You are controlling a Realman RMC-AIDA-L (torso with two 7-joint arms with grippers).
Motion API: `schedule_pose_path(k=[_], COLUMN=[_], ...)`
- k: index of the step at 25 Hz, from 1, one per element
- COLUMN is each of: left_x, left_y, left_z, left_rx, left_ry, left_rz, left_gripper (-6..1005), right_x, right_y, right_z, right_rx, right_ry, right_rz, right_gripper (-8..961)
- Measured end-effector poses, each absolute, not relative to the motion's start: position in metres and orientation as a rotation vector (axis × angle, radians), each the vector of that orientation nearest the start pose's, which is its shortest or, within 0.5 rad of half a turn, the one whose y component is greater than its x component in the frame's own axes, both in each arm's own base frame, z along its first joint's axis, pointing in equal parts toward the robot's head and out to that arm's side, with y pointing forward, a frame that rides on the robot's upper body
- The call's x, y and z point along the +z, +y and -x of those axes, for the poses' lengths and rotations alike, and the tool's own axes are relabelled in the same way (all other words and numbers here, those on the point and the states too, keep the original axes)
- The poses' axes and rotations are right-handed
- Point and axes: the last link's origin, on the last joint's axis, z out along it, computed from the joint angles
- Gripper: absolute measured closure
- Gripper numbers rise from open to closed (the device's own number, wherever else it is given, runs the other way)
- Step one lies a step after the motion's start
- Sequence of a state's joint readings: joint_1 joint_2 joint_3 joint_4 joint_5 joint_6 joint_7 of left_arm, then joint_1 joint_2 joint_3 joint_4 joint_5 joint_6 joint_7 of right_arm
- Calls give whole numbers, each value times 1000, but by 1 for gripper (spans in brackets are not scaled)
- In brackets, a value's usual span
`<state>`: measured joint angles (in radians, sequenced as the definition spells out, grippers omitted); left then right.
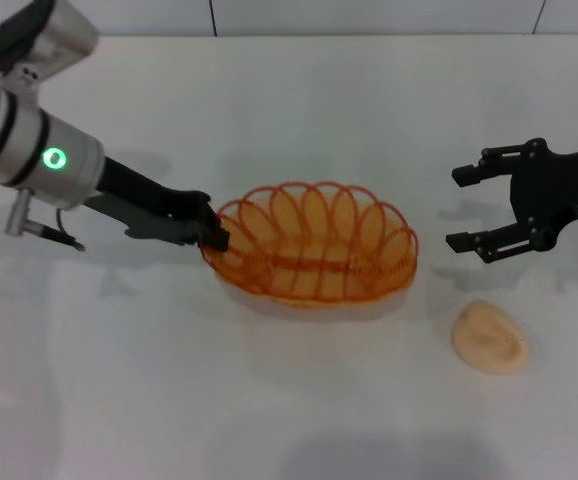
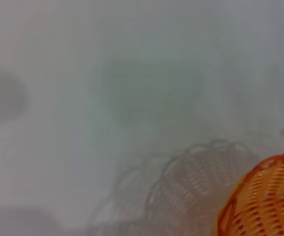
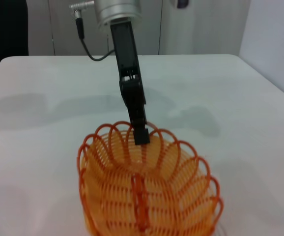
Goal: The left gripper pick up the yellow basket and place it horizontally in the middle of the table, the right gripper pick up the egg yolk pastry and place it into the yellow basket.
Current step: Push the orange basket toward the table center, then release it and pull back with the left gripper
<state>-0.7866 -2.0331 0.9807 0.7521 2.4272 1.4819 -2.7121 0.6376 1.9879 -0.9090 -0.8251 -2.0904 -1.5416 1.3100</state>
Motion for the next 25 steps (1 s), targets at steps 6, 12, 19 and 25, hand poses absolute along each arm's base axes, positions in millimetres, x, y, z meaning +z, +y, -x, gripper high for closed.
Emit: schedule_pose_path(k=[6, 12, 19, 25], left_x=[-27, -30, -37, -37], left_y=[385, 389, 389, 392], left_z=[206, 198, 195, 195], left_rx=[151, 132, 135, 112], left_ry=[-1846, -1887, -1912, -1906], left_rz=[2341, 2296, 2278, 2261], left_gripper=[921, 910, 897, 886], right_x=[29, 32, 33, 33], right_y=[368, 366, 363, 360], right_z=[-230, -234, -239, -239], right_rx=[256, 243, 238, 246], right_ry=[33, 26, 19, 18], right_rz=[2902, 2897, 2896, 2911], right_gripper=[147, 148, 148, 148])
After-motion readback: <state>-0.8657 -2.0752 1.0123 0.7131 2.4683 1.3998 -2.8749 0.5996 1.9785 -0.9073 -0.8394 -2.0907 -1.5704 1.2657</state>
